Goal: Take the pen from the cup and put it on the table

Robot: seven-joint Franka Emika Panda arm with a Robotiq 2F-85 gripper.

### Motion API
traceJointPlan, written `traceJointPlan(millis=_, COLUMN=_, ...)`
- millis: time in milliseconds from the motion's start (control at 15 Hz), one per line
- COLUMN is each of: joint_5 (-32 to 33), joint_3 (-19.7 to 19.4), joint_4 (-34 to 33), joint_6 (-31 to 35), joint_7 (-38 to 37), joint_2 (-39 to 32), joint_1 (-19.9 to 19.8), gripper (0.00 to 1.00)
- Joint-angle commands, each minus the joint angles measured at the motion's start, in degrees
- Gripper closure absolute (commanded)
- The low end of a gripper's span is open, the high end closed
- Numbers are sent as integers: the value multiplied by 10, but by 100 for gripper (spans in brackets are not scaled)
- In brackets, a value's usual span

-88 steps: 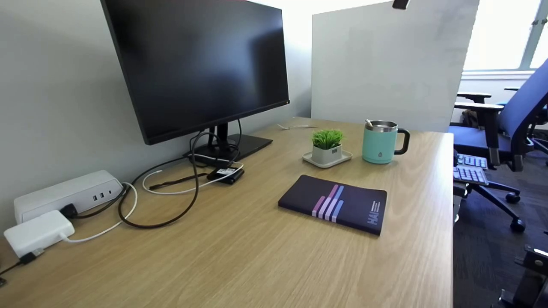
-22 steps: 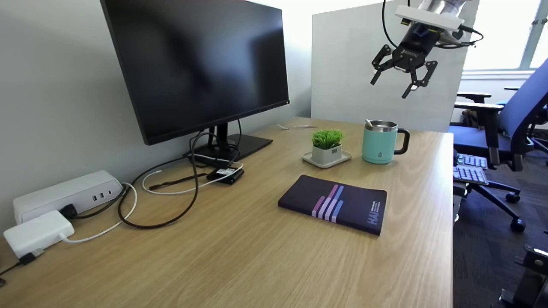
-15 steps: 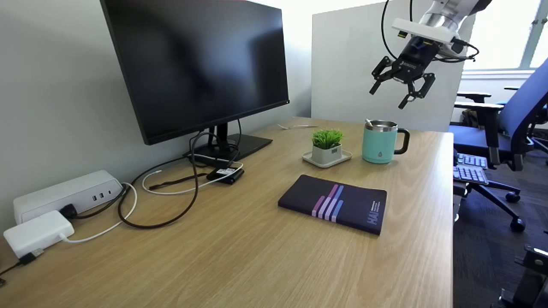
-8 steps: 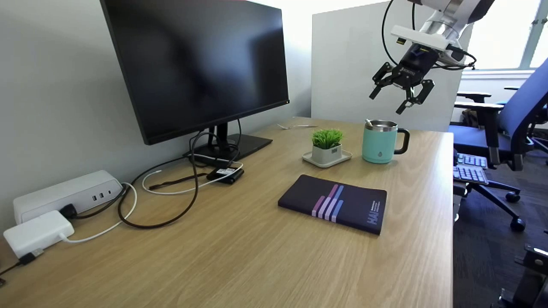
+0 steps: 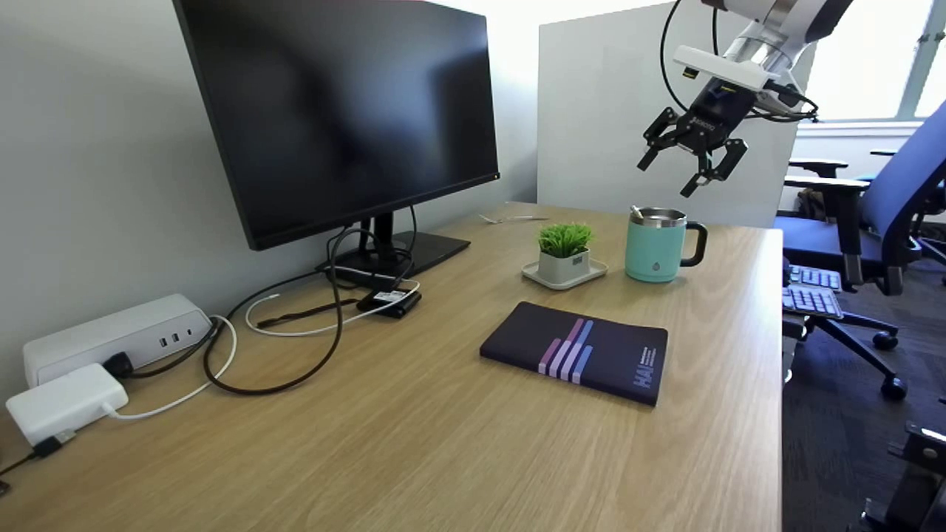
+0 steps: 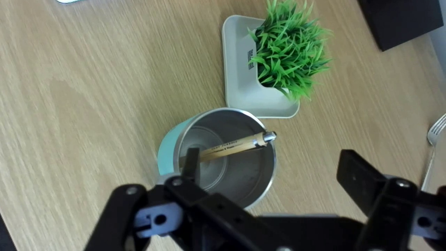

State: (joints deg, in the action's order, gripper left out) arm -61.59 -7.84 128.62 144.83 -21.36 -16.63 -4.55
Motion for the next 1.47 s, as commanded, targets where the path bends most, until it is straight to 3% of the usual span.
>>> traceJointPlan(millis=0, joint_5=3, joint_3=3, joint_4=0, joint_6=0, joint_7=-2, joint_2=1, joint_1=-4, gripper=0)
traceJointPlan(millis=400, joint_5=15, joint_3=2, joint_4=-10, joint_6=-1, joint_7=-8, joint_2=-3, joint_1=-2, gripper=0)
traceJointPlan(millis=667, joint_5=42, joint_3=0, joint_4=-49, joint_6=-4, joint_7=-59, joint_2=-18, joint_1=4, gripper=0)
traceJointPlan(millis=1000, joint_5=55, joint_3=-4, joint_4=-143, joint_6=-64, joint_7=-223, joint_2=-65, joint_1=-4, gripper=0)
traceJointPlan(millis=1400, joint_5=25, joint_3=11, joint_4=-211, joint_6=-70, joint_7=-380, joint_2=-126, joint_1=-2, gripper=0)
